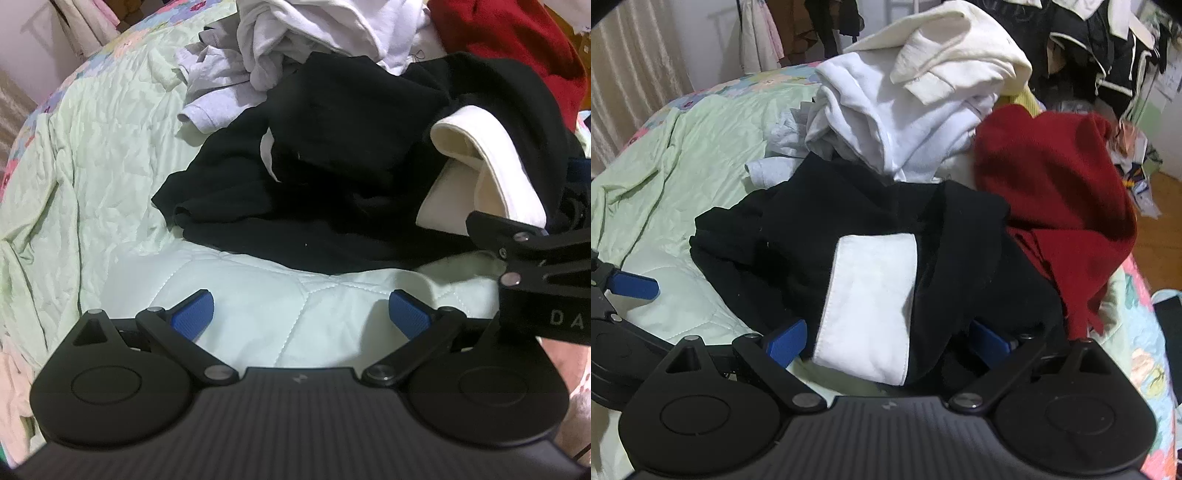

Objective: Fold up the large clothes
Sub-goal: 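Move both grippers toward the black T-shirt on the clothes pile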

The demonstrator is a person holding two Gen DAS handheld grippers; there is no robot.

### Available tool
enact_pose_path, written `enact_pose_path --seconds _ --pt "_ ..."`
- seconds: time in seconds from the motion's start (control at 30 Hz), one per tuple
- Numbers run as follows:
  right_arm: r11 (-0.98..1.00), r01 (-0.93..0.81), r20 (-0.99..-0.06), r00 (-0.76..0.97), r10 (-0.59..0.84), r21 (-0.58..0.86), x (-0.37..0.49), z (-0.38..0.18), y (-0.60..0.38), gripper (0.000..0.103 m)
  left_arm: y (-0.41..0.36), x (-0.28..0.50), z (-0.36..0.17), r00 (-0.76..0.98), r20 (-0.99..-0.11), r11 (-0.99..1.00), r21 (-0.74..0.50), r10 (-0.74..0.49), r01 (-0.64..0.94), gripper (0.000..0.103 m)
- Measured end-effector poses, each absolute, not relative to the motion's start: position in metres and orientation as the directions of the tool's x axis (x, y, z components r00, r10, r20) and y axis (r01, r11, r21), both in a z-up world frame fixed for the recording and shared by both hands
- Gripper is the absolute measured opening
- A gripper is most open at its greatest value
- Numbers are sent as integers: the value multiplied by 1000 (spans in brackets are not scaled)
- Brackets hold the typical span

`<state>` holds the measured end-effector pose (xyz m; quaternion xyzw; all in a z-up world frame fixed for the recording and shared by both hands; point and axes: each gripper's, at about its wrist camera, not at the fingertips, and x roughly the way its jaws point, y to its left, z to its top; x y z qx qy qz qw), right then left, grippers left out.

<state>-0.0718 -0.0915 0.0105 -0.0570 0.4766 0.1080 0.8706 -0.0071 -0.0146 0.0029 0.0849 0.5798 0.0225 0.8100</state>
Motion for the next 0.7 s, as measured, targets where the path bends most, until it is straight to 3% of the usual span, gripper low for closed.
enact_pose_path --seconds 0.7 --pt "979 -199 -844 519 132 31 -51 -8 -112 97 -38 29 -12 314 -933 959 233 173 163 103"
